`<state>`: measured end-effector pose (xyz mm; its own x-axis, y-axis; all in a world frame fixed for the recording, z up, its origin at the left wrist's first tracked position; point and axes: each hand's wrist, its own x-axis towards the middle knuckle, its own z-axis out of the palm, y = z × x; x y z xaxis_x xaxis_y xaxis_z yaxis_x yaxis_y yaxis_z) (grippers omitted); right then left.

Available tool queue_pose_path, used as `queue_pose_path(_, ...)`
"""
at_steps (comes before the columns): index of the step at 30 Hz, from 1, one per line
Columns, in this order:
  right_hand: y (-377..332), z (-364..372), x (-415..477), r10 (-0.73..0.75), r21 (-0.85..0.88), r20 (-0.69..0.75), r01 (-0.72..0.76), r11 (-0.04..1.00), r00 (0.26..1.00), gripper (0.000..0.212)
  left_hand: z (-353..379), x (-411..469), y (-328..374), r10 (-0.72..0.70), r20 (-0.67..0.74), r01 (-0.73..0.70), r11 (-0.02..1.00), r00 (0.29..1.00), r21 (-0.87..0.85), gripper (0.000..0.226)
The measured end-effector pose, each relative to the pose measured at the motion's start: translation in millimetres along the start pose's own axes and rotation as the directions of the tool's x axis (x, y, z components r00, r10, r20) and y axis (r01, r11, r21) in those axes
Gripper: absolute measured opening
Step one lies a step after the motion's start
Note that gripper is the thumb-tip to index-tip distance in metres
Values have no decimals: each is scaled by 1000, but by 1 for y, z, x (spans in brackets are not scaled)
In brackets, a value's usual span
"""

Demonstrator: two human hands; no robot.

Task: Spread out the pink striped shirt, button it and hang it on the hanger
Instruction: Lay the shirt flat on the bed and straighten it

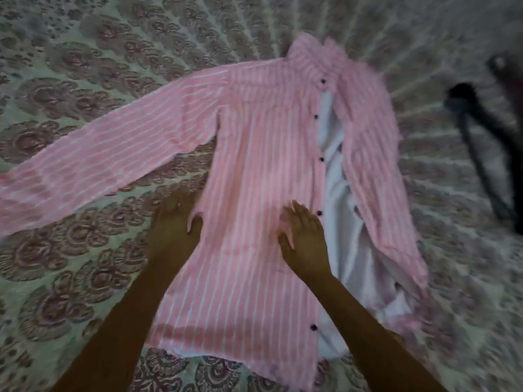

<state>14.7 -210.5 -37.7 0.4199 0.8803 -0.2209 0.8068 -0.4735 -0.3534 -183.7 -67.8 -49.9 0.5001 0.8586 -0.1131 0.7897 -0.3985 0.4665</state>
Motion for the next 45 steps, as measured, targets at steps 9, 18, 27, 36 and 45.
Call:
queue_pose_path(9, 96, -31, -41, 237, 42, -156, -233, 972, 959, 58, 55, -28, 98, 247, 102, -238, 967, 964, -89, 42)
queue_pose_path(18, 178, -75, -106, 501, 378, 11, -468, 799, 865, 43, 89, -93, 195, 178, 187, -132, 962, 966, -237, 44)
queue_pose_path(27, 160, -135, -114, 52, 871, 486, -488, 47, 872, 26, 124, -151, 311, 18, 360, 211, 783, 933, -585, 17)
queue_pose_path(36, 219, -65, -122, 480, 562, 231, -519, 644, 846, 40, 103, -158, 230, -652, 101, 552, 537, 751, -638, 22)
queue_pose_path(45, 206, -50, -126, 491, 671, 391, -607, 426, 778, 22, 100, -188, 175, -777, 271, 784, 411, 568, -466, 52)
